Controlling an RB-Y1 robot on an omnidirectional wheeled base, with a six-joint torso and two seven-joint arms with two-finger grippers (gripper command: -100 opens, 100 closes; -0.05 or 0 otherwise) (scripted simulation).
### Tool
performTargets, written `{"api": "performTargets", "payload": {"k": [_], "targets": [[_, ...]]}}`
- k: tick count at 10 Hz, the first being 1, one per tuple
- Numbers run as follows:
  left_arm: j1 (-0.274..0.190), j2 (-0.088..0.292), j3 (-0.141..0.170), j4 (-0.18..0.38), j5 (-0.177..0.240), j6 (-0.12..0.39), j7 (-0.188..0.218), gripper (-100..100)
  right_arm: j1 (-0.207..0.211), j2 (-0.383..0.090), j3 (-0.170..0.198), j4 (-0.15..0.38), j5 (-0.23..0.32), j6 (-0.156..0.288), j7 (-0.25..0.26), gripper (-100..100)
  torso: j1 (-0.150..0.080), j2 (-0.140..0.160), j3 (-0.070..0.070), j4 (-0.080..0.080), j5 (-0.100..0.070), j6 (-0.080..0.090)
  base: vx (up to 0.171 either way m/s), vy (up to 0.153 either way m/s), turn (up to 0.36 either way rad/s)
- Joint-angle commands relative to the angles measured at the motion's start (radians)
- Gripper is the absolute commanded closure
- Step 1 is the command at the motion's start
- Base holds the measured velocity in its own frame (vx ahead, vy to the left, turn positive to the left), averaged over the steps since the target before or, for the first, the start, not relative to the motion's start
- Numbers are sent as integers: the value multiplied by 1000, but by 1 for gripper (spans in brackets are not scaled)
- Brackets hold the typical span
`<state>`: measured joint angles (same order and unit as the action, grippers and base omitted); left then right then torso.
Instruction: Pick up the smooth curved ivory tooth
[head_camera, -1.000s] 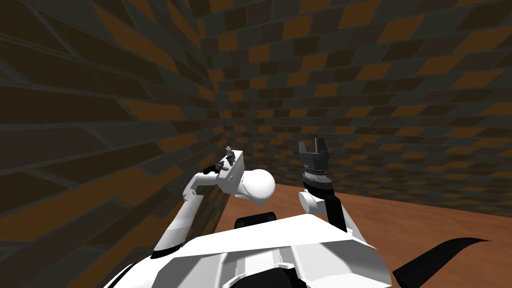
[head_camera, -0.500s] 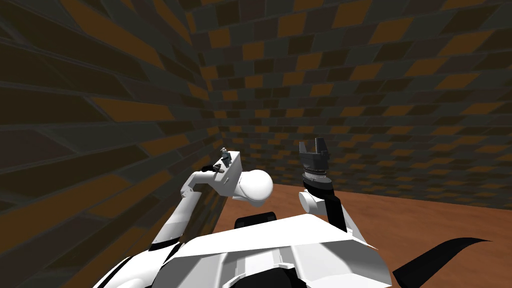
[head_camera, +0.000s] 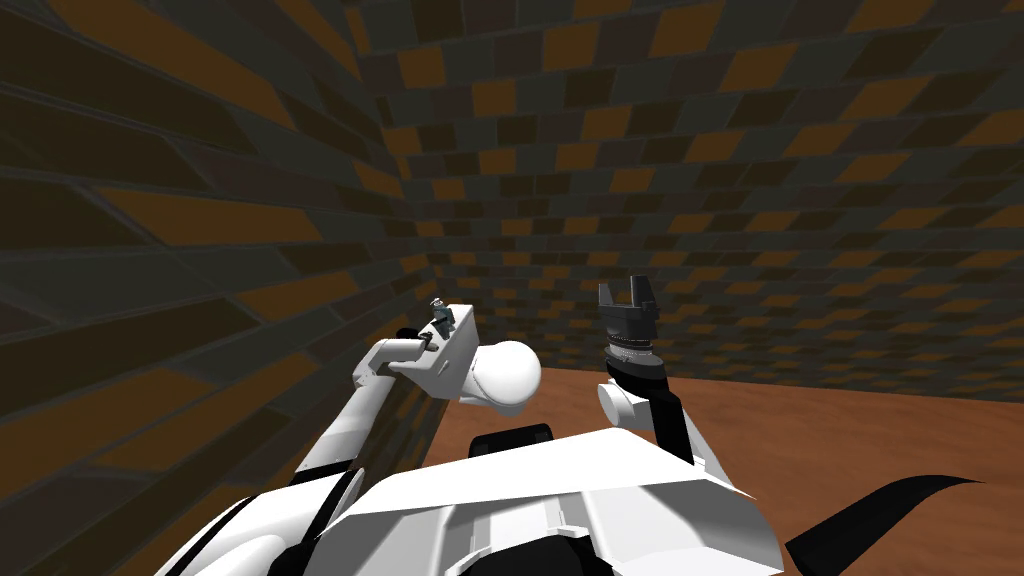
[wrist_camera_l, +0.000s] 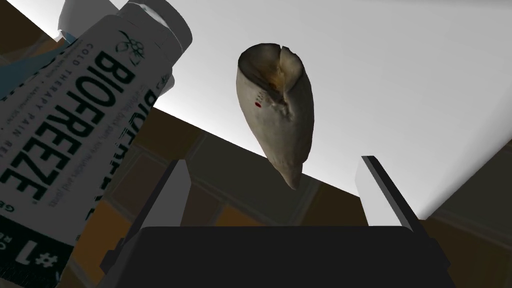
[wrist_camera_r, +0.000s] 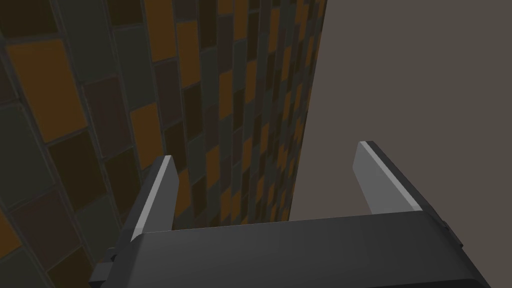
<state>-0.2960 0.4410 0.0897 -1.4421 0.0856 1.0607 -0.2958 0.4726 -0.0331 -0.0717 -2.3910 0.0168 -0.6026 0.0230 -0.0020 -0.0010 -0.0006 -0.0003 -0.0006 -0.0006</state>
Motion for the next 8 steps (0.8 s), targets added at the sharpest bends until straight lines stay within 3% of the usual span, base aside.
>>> {"api": "performTargets", "payload": {"k": [1,2,3,4,6,7,8], "targets": [[-3,24,9,3,13,34,-6,-100,0,0,0,0,0,0,0,0,0,0,0,0,0,0,14,-26,-28],[-4,16,6,4,9,19,-4,-100,0,0,0,0,0,0,0,0,0,1,0,0,0,0,6,-10,-1],[-4,18,7,4,10,24,-5,0,0,0,0,0,0,0,0,0,1,1,1,0,0,0,0,0,0],[-1,12,4,30,4,-6,-1,-100,0,0,0,0,0,0,0,0,2,1,1,0,0,0,31,19,-20],[2,7,1,57,-3,-35,3,-100,0,0,0,0,0,0,0,0,4,-2,-1,0,1,0,61,32,-18],[1,7,1,48,-3,-24,2,-100,0,0,0,0,0,0,0,0,4,-2,-1,-1,1,0,24,16,-2],[1,6,1,50,-3,-28,3,100,0,0,0,0,0,0,0,0,5,-2,-2,-1,2,0,0,0,0]]}}
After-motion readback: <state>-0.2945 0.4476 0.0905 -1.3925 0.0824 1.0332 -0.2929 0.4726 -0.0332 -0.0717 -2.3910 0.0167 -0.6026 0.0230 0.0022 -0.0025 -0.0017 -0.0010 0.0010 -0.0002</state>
